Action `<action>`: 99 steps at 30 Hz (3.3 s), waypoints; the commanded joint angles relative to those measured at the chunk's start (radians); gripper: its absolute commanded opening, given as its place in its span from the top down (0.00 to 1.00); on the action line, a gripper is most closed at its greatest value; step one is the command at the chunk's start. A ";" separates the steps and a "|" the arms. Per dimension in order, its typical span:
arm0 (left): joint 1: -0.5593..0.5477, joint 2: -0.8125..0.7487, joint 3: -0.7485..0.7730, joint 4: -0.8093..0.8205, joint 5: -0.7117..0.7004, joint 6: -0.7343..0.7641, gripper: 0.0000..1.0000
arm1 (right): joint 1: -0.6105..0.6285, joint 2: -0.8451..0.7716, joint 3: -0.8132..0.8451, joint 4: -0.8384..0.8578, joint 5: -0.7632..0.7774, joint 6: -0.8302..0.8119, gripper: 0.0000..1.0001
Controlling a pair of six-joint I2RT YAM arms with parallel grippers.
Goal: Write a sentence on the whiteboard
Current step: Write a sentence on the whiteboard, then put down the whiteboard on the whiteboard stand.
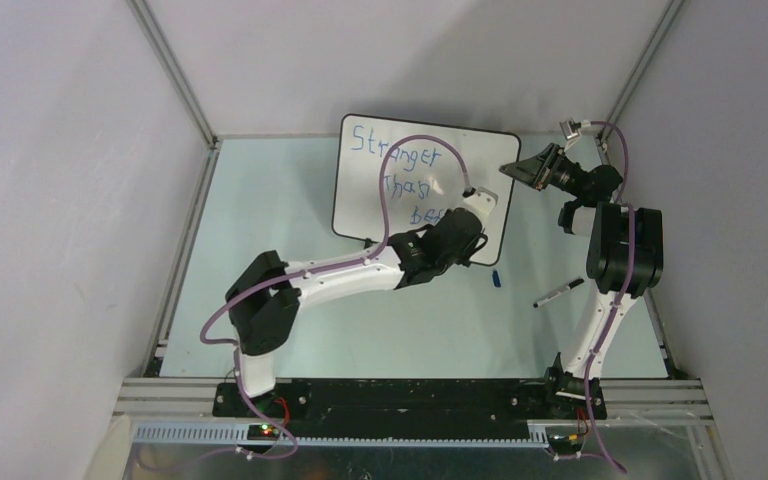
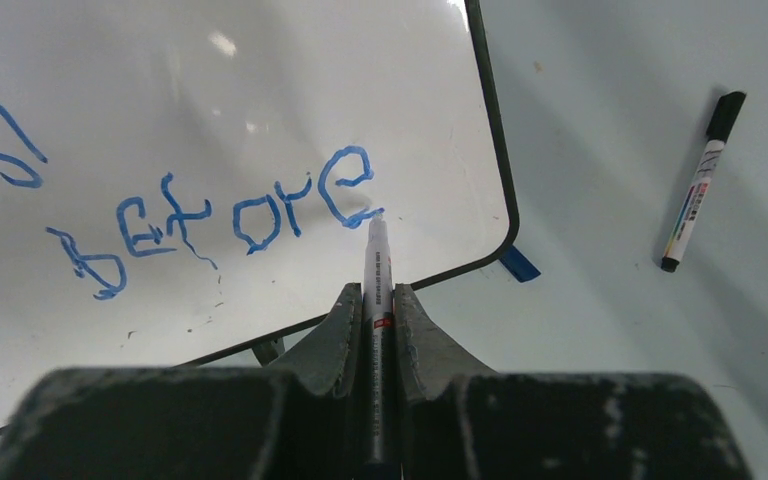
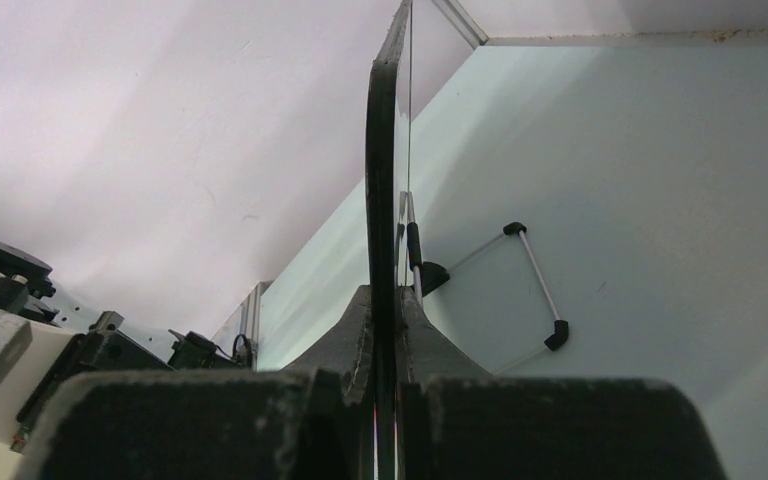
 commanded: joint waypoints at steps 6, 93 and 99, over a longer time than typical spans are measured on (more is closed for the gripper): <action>-0.016 -0.074 0.001 0.049 0.004 0.019 1.00 | 0.000 -0.080 0.010 0.045 0.005 0.062 1.00; -0.031 -0.761 -0.435 -0.067 -0.155 0.005 1.00 | 0.003 -0.012 -0.021 0.052 -0.055 -0.224 1.00; -0.031 -0.864 -0.472 -0.119 -0.200 0.002 1.00 | 0.017 -0.002 -0.059 0.052 -0.060 -0.224 1.00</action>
